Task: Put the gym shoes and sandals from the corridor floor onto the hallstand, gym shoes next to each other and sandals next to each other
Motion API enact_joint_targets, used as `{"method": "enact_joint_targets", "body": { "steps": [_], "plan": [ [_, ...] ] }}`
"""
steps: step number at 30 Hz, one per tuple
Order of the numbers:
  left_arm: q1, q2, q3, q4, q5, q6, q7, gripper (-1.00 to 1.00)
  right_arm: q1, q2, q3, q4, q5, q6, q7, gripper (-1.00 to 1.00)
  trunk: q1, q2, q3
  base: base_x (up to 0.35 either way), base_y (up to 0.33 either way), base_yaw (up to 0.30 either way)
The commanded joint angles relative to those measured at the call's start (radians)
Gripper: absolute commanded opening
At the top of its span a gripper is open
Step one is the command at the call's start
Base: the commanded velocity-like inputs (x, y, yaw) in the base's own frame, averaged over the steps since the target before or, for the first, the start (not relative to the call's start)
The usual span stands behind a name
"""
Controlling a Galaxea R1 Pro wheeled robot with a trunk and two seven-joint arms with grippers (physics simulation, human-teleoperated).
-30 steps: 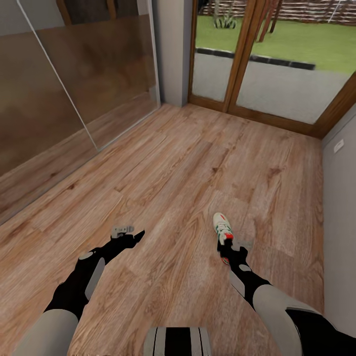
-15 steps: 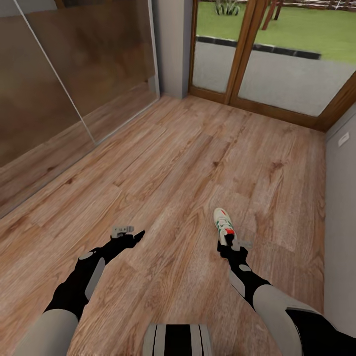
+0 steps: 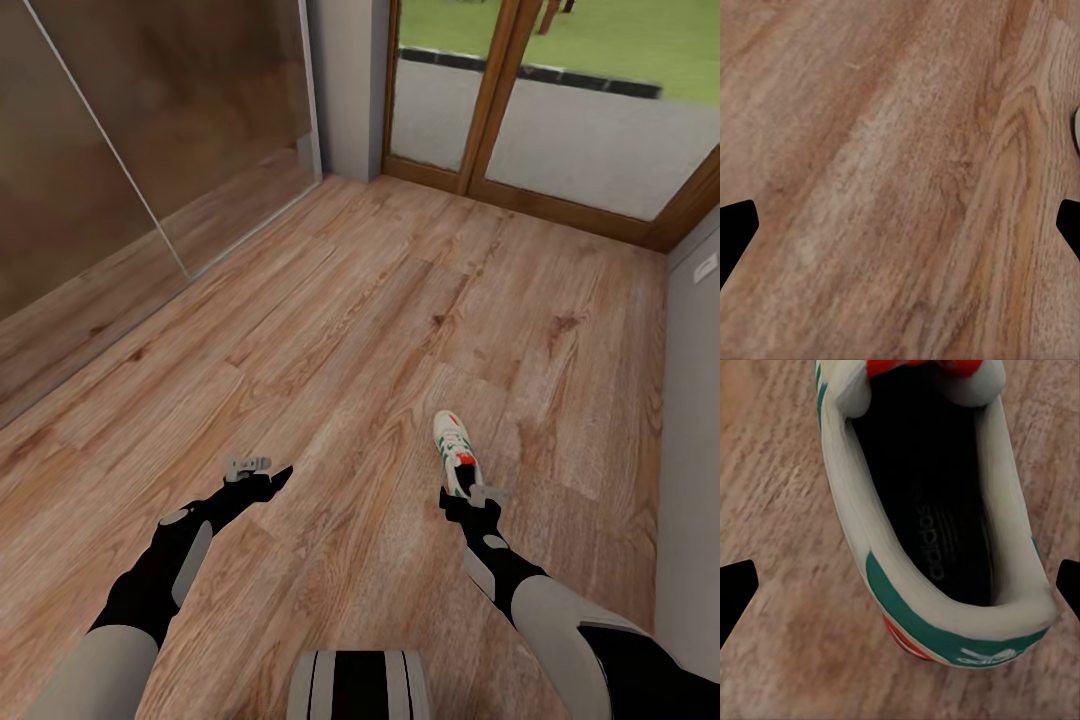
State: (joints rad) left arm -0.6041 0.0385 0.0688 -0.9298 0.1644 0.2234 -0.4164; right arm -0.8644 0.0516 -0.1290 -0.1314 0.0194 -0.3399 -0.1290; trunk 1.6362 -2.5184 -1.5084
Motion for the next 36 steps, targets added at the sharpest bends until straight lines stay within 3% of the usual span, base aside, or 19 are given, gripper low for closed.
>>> {"method": "enact_joint_targets", "body": {
  "steps": [1, 21, 29, 36],
  "plan": [
    [0.0, 0.0, 0.002, -0.001, 0.011, 0.01, -0.004, 1.0, -0.001, 0.001, -0.006, 0.001, 0.002, -0.004, 0.0, 1.0, 0.0, 0.0, -0.001, 0.0, 0.0, 0.0],
    [0.0, 0.0, 0.002, 0.0, 0.011, 0.01, -0.004, 1.0, 0.0, 0.001, -0.006, 0.001, 0.002, -0.004, -0.001, 1.0, 0.0, 0.0, -0.003, 0.0, 0.0, -0.046],
    [0.0, 0.0, 0.002, -0.001, 0.011, 0.01, -0.004, 1.0, 0.0, 0.001, -0.006, 0.001, 0.002, -0.004, -0.001, 1.0, 0.003, -0.002, -0.045, 0.0, 0.0, 0.0],
    [0.0, 0.0, 0.002, -0.001, 0.011, 0.01, -0.004, 1.0, 0.0, 0.001, -0.006, 0.001, 0.002, -0.004, -0.001, 1.0, 0.003, -0.002, -0.051, 0.0, 0.0, 0.0]
  ]
}}
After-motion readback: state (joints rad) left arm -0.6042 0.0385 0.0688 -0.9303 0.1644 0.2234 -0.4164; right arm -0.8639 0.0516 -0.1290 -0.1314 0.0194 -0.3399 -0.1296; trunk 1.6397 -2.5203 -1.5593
